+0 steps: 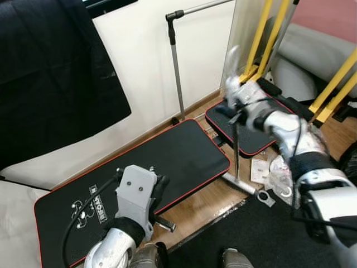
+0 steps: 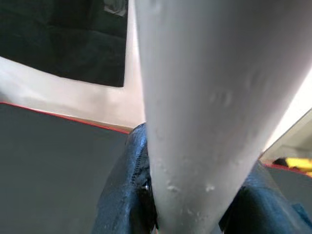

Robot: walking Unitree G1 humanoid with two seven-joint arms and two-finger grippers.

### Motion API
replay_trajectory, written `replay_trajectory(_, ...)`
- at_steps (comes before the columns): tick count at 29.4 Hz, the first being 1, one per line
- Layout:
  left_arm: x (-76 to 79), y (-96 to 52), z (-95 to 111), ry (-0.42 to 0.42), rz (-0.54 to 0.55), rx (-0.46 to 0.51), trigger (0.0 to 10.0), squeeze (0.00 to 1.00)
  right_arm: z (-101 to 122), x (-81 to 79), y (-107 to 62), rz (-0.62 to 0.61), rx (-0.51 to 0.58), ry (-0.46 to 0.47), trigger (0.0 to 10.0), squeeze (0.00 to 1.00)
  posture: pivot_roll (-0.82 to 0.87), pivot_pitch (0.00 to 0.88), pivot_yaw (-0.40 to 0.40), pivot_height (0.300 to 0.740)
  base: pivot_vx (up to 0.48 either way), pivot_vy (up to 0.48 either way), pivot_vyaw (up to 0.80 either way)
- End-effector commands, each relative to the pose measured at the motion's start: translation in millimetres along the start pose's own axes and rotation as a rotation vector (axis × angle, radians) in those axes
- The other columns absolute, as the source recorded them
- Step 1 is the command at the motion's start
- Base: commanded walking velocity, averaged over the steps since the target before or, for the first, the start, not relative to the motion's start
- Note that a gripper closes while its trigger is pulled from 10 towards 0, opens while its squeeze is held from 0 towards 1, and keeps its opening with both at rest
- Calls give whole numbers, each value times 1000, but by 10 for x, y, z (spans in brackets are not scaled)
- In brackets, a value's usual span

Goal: Sweep floor

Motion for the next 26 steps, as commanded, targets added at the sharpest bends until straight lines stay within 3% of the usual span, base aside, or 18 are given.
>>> replay_trajectory(1,-1,21,-46,-6,-25,-13,10000,0,100,4,-67,76,31,8,0,0,-56,159,19,740,0,0,0)
replay_trajectory(8,-29,114,-47,-5,-30,-1,10000,0,269,107,-193,123,31,-14,0,0,-79,130,19,740,0,0,0)
replay_trajectory(16,-62,210,-35,6,-34,20,10000,0,392,198,-257,83,-3,3,0,0,-91,100,17,740,0,0,0)
replay_trajectory(18,-79,253,-28,12,-36,30,10000,0,420,229,-266,18,-24,38,0,0,-101,86,11,740,0,0,0)
replay_trajectory(20,-97,289,-23,18,-38,38,10000,0,392,178,-215,-79,-34,166,0,0,-105,77,6,740,0,0,0)
replay_trajectory(21,-97,289,-23,18,-38,38,10000,0,392,178,-215,-79,-34,166,0,0,-105,77,6,740,0,0,0)
replay_trajectory(22,-103,302,-19,21,-37,42,10000,0,358,114,-188,-104,-38,224,0,0,-106,70,5,740,0,0,0)
replay_trajectory(23,-108,312,-15,25,-37,46,10000,0,326,63,-176,-132,-43,273,2039,0,-107,68,5,740,0,0,0)
replay_trajectory(24,-121,324,-13,33,-32,50,10000,0,260,12,-173,-167,-57,322,10000,0,-110,58,5,740,0,0,0)
replay_trajectory(26,-130,333,-12,39,-29,52,10000,0,214,-18,-176,-190,-68,353,10000,0,-110,58,5,740,0,0,0)
Point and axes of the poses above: a point about 5 cm out from each wrist's last joint towards the gripper, its own y axis pointing out of the wrist towards the gripper, its own z axis along the axis of the wrist's last joint, x = y × z, the point moved 3 cm from there along y, pointing out of the wrist towards the gripper, and after that the axes turned 6 degrees about -y, right-handed, at the moved point
